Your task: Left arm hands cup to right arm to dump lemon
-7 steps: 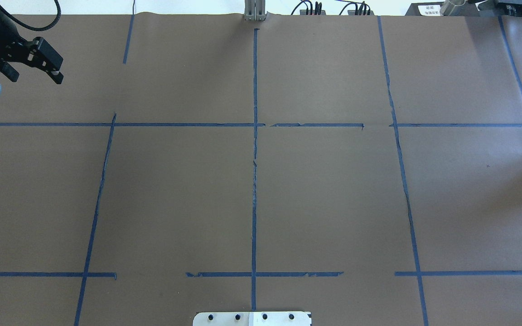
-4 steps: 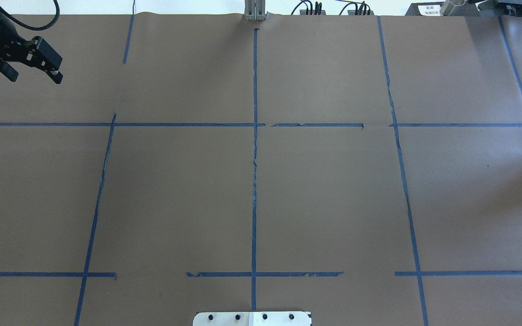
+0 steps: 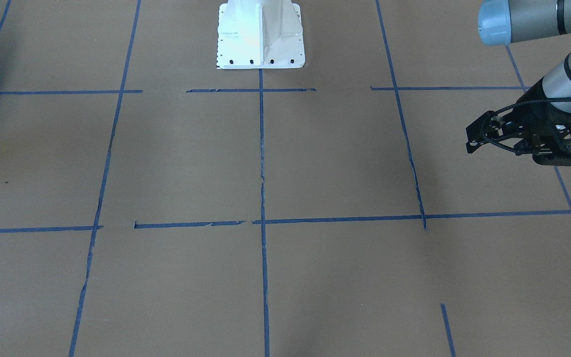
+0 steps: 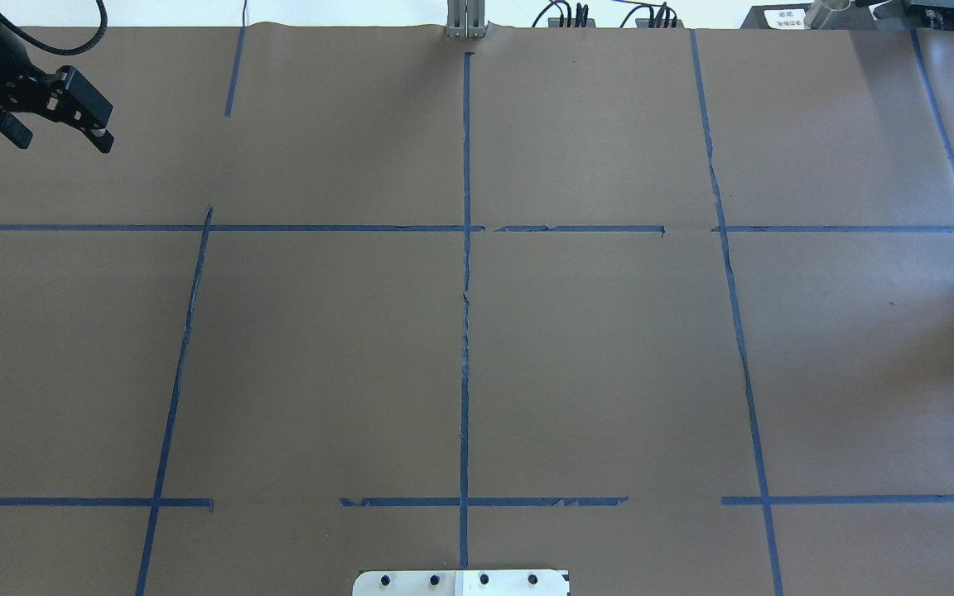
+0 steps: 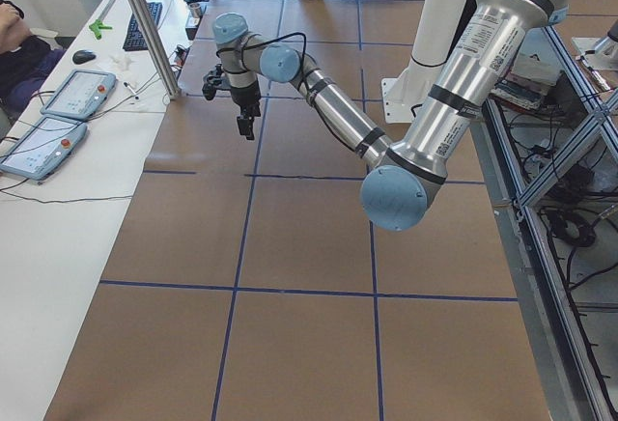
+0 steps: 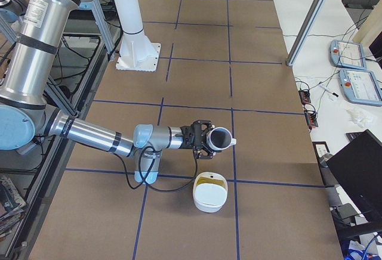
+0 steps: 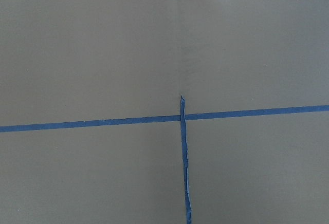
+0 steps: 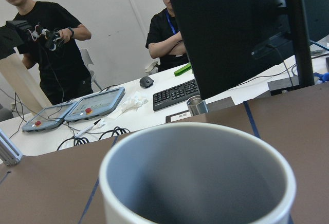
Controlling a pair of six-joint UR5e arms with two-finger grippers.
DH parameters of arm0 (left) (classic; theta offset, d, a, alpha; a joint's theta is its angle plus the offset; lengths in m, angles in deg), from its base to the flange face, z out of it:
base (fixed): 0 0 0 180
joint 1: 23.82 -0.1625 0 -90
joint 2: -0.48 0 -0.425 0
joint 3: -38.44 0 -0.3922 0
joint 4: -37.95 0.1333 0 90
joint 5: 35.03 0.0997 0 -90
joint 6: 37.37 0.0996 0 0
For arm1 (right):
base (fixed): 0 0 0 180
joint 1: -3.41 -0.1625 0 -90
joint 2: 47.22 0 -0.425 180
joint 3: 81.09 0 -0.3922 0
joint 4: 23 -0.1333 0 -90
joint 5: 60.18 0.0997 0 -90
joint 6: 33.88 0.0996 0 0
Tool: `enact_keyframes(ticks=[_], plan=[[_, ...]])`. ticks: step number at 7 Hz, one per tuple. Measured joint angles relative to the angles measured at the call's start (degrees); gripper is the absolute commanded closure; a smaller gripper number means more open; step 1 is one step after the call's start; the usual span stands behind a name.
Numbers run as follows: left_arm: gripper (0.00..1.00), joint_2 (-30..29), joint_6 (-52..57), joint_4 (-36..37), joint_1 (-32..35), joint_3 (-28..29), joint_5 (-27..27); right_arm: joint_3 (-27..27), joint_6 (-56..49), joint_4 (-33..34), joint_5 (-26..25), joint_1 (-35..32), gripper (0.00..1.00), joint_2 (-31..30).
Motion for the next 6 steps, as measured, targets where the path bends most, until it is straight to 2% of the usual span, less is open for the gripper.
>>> enact_keyframes(ticks=[2,6], plan=[[0.00,0.02,-0.01,0.00,-0.03,0.05,0.00,-3.65,-6.32,9.79,-0.21,2.83,0.99,4.94],[0.00,-0.38,-0.15,0.00,-0.18,0.13,-0.08,-4.18,-12.43,26.01,-1.78,7.49,0.99,19.75]])
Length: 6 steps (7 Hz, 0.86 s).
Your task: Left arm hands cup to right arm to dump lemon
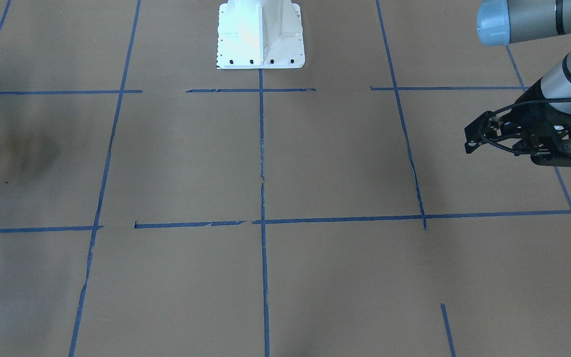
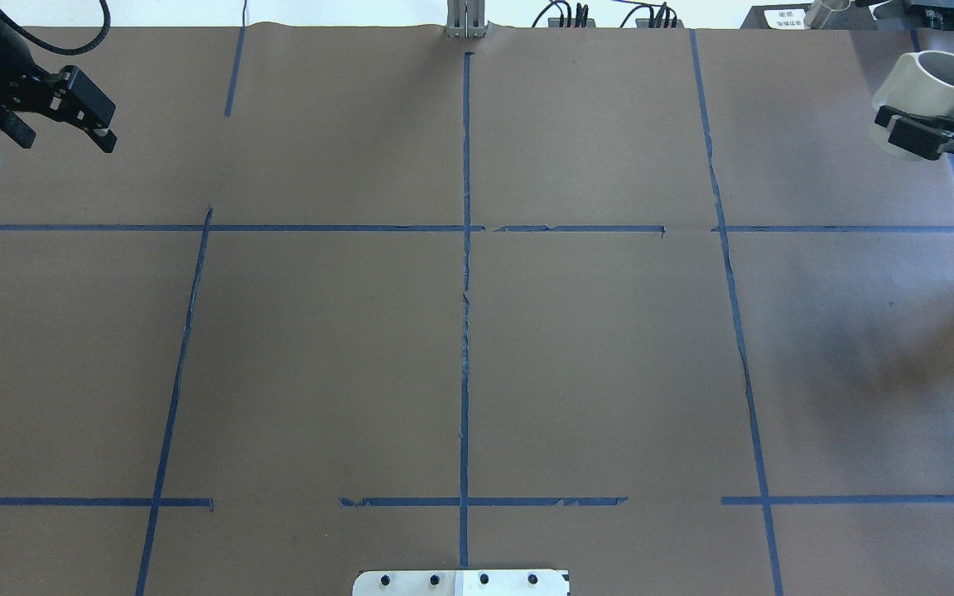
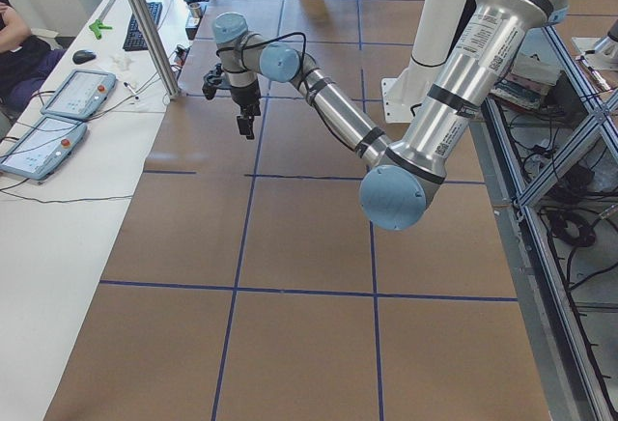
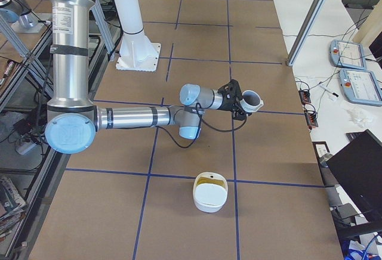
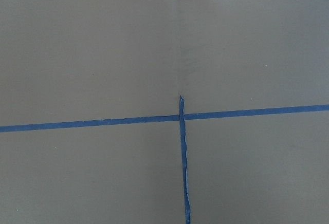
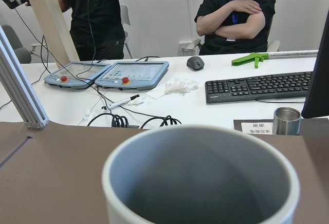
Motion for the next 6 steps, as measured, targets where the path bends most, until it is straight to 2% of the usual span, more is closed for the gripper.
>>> enact_keyframes(ticks=[4,6], plan=[[0.00,-1.14,-3.14,0.00,-0.59,0.42,-0.01,-0.16,-5.15,14.23,-14.23,11.42,0.97,10.98],[0.00,-2.84,-6.62,-0.06,-1.98,0.97,-0.01,-0.18,-6.10,23.95,-25.12,19.00,0.98,17.88]])
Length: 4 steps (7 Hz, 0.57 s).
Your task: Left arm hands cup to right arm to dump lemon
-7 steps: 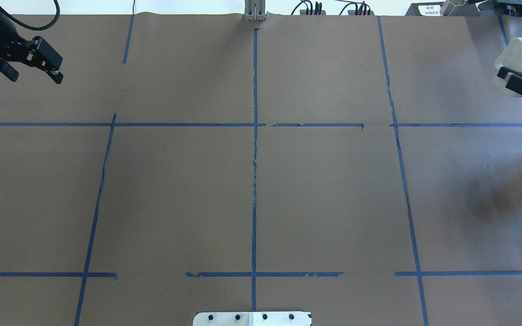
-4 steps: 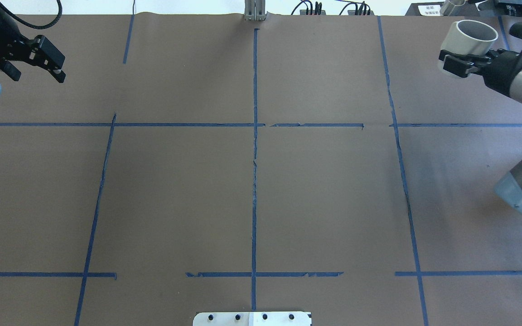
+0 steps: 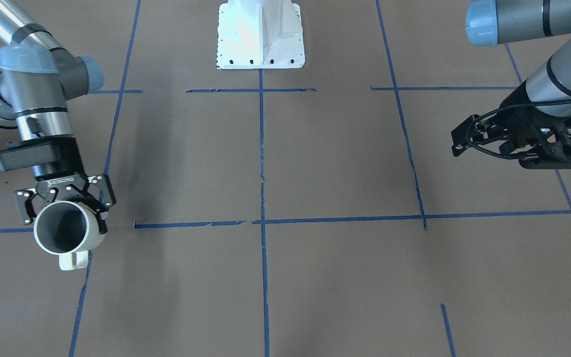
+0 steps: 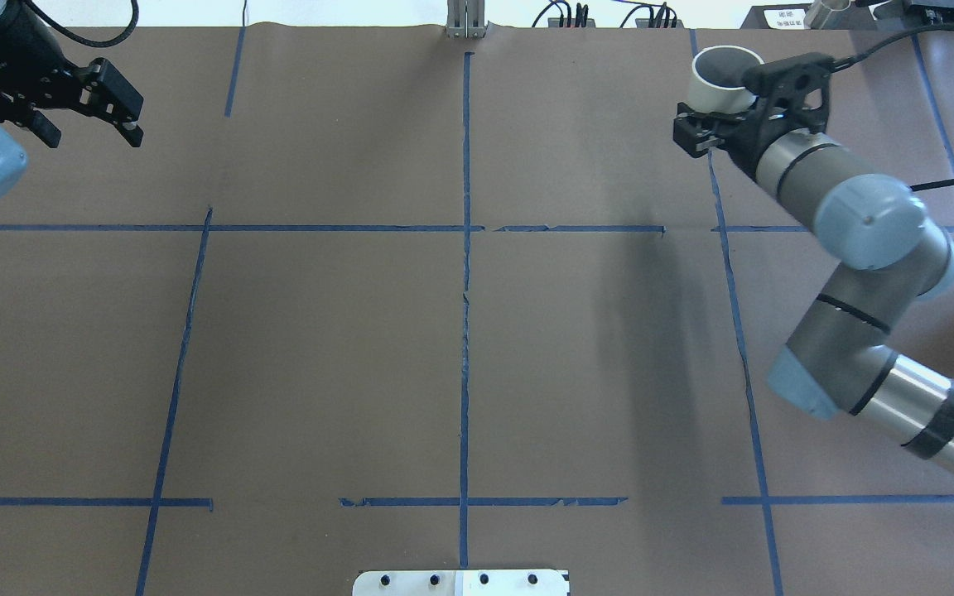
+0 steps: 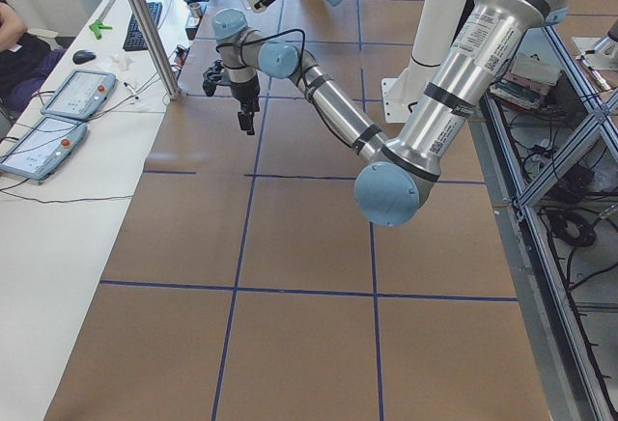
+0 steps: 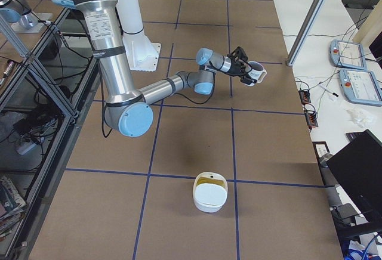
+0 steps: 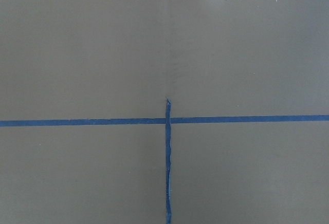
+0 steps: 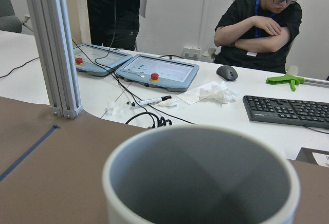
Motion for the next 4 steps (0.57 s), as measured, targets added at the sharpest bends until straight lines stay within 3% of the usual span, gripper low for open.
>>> enact_keyframes(ticks=[2,4], plan=[[0.00,-2.34,-4.07,-0.09,-2.22,1.18,-0.02,0.24,0.19,10.40,-10.85,7.74,0.93,7.63],[0.00,-5.61,-7.50,-0.17,-3.54,3.19,-0.19,0.97,1.44,15.15,-15.92,12.48,0.92,14.19]])
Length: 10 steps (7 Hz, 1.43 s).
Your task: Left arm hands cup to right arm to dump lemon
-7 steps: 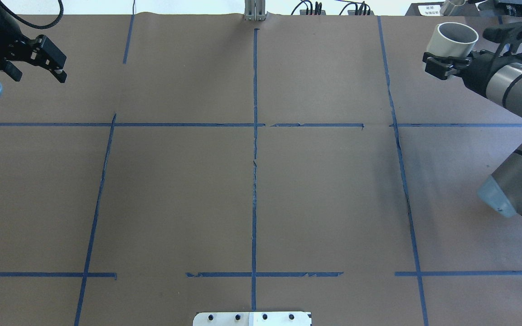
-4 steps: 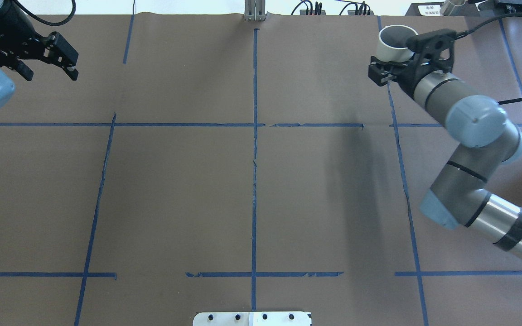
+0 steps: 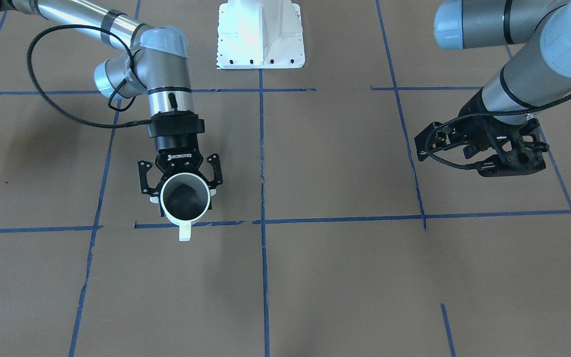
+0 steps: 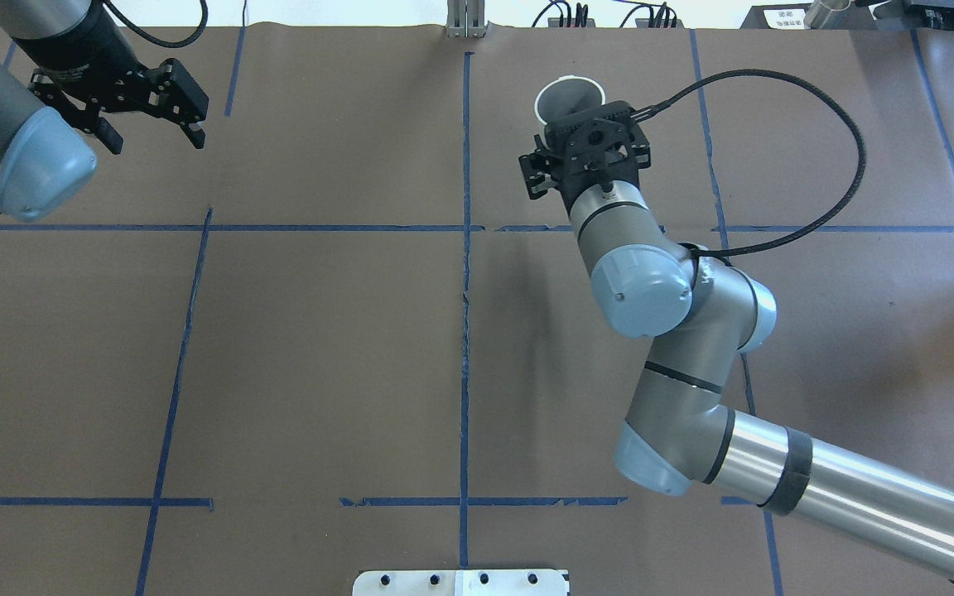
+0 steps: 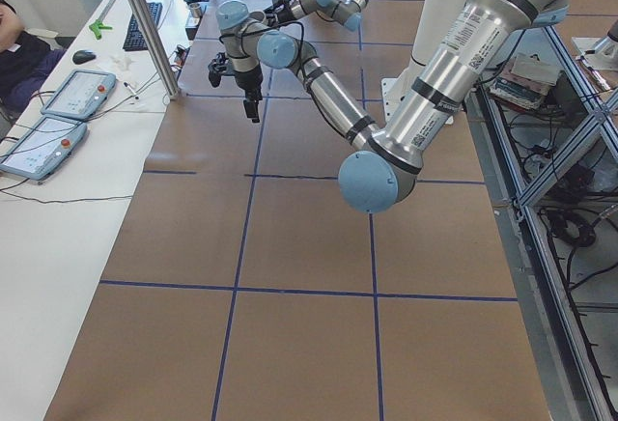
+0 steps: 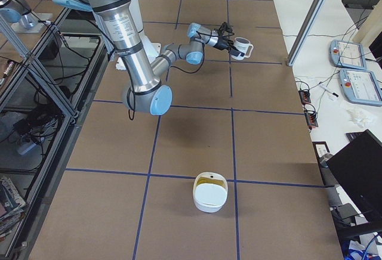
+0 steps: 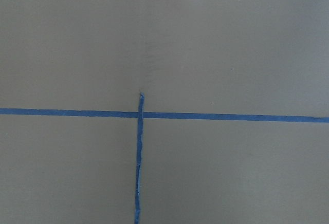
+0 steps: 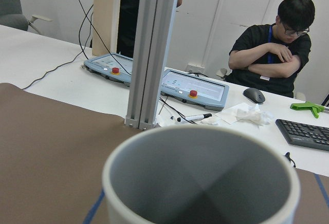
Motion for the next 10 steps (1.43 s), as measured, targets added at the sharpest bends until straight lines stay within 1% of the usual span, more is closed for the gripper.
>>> enact_keyframes(ticks=[1,3,4,5,6,8,10], plan=[[0.00,-1.64,-2.24,-0.05,-0.88,0.61,-0.05,1.58,2.58,0.72,-2.23,1.98,0.91,3.22],[0.00,-5.40,-7.51,-0.23,-3.01,1.81,-0.09,7.24,6.64,1.18,-7.98,6.17,0.88,9.95],[0.00,-7.52,-9.78,-0.27,-3.75,2.90,-0.15,9.28,7.35,1.20,-11.05,8.17,0.86,11.96],[0.00,-9.24,-11.73,-0.29,-4.41,3.76,-0.18,10.57,7.90,1.22,-13.03,9.52,0.86,12.92],[0.00,-11.00,-13.70,-0.30,-5.16,4.75,-0.19,12.37,8.21,1.23,-14.14,10.21,0.85,14.05],[0.00,-13.55,-16.44,-0.36,-6.58,6.07,-0.24,16.84,8.46,1.24,-14.72,10.53,0.82,17.51],[0.03,-15.04,-18.68,-0.52,-8.10,6.90,-0.23,18.34,9.17,1.24,-14.73,10.57,0.80,19.12]])
